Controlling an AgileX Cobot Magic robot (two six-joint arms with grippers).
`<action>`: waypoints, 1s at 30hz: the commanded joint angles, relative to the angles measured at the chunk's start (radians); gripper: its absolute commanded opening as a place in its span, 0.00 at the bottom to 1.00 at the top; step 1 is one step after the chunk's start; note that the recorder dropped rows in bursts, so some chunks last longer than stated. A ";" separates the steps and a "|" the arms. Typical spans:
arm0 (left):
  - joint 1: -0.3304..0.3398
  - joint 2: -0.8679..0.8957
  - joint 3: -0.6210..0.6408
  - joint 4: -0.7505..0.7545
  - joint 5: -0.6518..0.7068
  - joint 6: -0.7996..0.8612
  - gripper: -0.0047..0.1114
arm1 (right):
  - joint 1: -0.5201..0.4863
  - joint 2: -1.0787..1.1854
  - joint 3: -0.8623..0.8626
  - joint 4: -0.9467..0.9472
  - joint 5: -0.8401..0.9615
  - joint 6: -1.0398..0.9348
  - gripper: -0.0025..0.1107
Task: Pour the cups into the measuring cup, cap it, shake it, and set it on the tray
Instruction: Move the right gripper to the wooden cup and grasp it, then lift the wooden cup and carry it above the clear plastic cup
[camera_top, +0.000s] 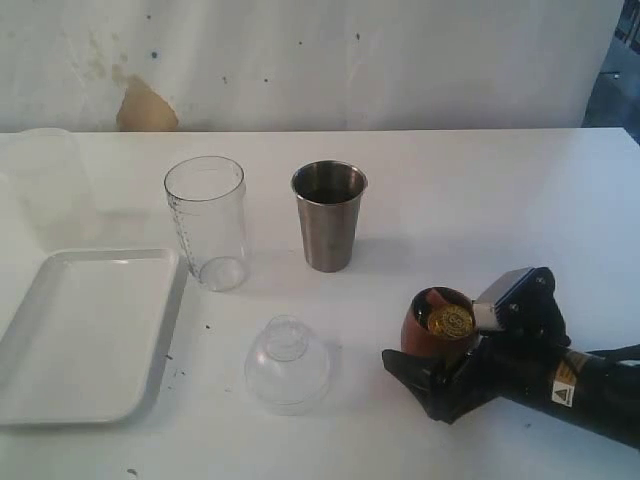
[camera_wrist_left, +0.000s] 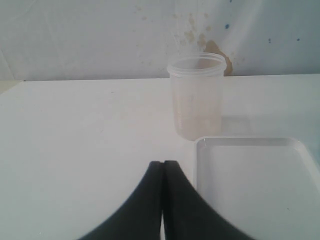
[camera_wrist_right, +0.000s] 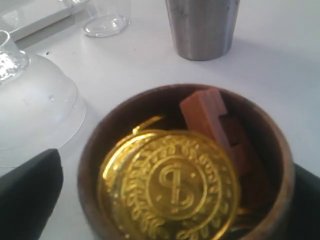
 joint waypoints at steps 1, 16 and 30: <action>-0.001 -0.003 0.005 0.005 -0.012 -0.001 0.04 | -0.001 0.074 -0.042 -0.005 -0.032 -0.006 0.94; -0.001 -0.003 0.005 0.005 -0.012 -0.001 0.04 | -0.001 0.111 -0.070 -0.006 -0.032 0.010 0.61; -0.001 -0.003 0.005 0.005 -0.012 -0.001 0.04 | -0.001 -0.083 -0.100 -0.034 -0.032 0.174 0.02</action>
